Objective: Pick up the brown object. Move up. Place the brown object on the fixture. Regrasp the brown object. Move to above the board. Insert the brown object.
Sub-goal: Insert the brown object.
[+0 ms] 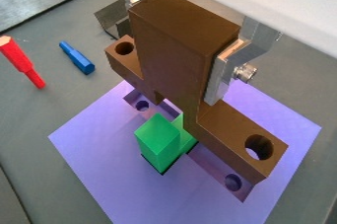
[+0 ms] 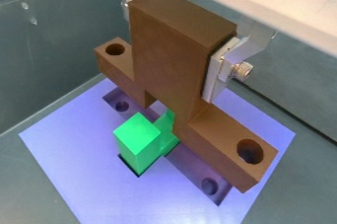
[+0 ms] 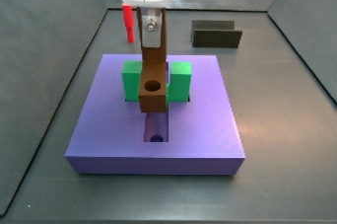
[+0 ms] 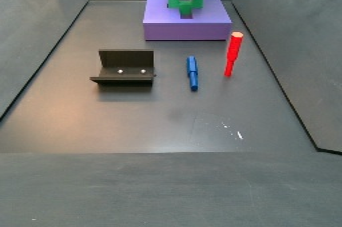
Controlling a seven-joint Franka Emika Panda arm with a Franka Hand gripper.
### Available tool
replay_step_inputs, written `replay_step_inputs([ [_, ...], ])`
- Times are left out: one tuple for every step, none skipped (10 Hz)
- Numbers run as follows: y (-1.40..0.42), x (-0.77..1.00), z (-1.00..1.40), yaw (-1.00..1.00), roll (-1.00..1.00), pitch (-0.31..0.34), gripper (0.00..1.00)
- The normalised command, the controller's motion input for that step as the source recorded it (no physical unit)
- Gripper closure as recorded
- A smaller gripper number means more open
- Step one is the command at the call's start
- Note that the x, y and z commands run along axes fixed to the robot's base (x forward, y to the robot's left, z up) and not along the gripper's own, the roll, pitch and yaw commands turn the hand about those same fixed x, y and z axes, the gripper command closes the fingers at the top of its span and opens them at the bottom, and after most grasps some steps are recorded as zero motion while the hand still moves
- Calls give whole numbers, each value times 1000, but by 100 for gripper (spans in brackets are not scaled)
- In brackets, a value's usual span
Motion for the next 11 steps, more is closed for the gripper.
replay_step_inputs([
  [-131,123,-109,49,46,0,100],
  [-83,129,-151,23,40,0,100],
  [-69,126,-189,14,24,0,100],
  [0,131,-206,3,83,0,100],
  [0,117,-143,17,153,0,100],
  [0,146,-177,40,157,0,100],
  [0,114,-251,40,84,0,100],
  [0,151,-243,51,19,0,100],
  [0,149,-226,71,20,0,100],
  [0,71,-240,80,11,0,100],
  [0,0,-209,97,0,0,100],
])
